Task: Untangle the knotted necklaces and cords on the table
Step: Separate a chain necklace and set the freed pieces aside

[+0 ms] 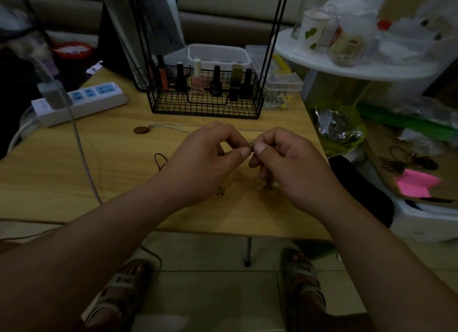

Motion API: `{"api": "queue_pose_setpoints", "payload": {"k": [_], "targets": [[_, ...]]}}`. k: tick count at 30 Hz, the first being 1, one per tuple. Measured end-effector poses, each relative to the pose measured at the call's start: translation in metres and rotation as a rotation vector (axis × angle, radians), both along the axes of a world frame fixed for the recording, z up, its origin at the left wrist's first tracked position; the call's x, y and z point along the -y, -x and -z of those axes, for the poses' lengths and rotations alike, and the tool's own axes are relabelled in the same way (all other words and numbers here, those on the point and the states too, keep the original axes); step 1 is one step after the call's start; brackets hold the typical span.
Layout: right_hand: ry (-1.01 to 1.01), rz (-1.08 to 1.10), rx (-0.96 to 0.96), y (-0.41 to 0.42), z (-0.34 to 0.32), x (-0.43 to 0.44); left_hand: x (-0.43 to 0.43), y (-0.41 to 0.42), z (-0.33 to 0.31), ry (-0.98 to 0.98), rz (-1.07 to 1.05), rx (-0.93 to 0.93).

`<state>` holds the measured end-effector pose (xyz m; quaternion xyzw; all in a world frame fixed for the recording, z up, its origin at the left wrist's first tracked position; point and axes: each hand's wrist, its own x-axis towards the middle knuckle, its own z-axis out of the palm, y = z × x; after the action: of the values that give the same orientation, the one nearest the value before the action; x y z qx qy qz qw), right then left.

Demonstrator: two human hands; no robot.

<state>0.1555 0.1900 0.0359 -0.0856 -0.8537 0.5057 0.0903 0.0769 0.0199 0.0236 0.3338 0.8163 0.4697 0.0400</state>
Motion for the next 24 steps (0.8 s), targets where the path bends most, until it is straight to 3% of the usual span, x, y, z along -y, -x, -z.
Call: {"api": "queue_pose_setpoints", "payload": {"k": [14,21,24], "targets": [[-0.152,-0.070,-0.036,-0.006,0.003,-0.004,0.003,0.007,0.004,0.043,0.080,0.115],[-0.432,-0.093,-0.106,-0.007,0.010,-0.009,0.002,0.009,0.008,0.051,0.066,0.138],[-0.444,-0.107,-0.127,-0.006,0.012,-0.010,0.001,0.009,0.008,0.032,0.078,0.144]]}}
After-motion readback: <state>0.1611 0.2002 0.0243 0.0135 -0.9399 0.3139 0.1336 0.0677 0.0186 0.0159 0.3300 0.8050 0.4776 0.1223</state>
